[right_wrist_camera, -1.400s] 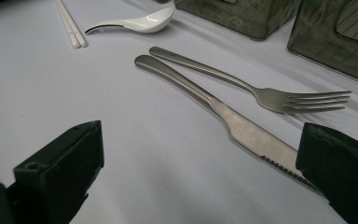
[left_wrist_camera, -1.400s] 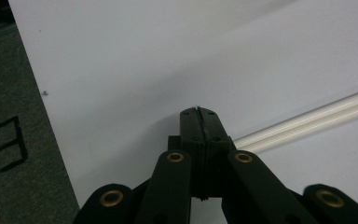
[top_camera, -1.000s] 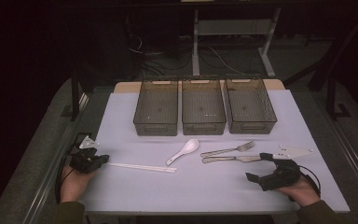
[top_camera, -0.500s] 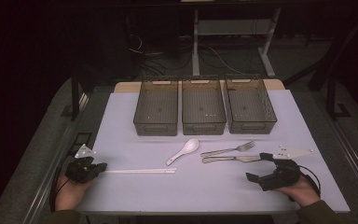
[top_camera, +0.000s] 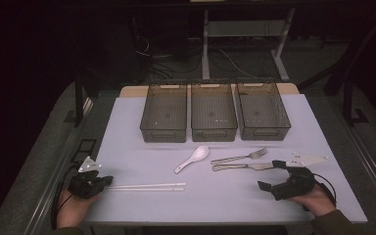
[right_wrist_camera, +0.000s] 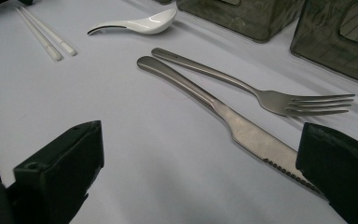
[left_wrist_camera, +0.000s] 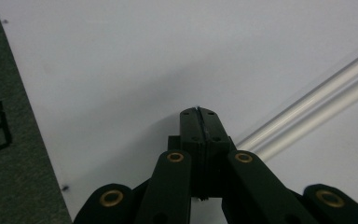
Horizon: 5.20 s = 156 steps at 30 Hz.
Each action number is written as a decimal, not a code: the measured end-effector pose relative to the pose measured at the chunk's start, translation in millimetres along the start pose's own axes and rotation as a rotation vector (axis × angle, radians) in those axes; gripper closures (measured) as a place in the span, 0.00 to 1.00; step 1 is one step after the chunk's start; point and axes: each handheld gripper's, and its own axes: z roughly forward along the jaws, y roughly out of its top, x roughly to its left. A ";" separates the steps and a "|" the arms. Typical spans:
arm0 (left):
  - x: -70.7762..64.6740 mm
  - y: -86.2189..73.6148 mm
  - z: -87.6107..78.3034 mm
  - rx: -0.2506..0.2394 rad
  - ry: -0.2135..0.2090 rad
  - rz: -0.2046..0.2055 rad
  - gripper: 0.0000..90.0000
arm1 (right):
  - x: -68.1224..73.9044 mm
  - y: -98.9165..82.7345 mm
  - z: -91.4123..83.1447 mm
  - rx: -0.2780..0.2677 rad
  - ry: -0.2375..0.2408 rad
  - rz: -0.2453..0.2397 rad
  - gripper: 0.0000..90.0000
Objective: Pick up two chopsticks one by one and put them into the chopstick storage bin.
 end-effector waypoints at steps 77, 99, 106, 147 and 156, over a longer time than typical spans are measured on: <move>-66.8 67.7 57.2 -0.107 -0.497 0.408 0.82 | -0.4 0.3 1.4 0.004 0.012 0.002 0.01; -65.4 69.8 71.4 -0.092 -0.550 0.521 0.92 | -0.9 0.6 1.9 0.002 0.018 0.010 0.01; -65.8 74.4 74.6 -0.092 -0.576 0.546 0.93 | -1.6 0.6 2.8 0.002 0.020 0.010 0.01; -79.3 125.2 40.6 -0.297 -0.498 0.467 0.94 | 0.5 -3.7 10.1 -0.009 0.001 0.008 0.01; -78.4 147.2 28.0 -0.368 -0.473 0.436 0.94 | 0.6 -3.6 9.7 -0.012 0.005 0.012 0.01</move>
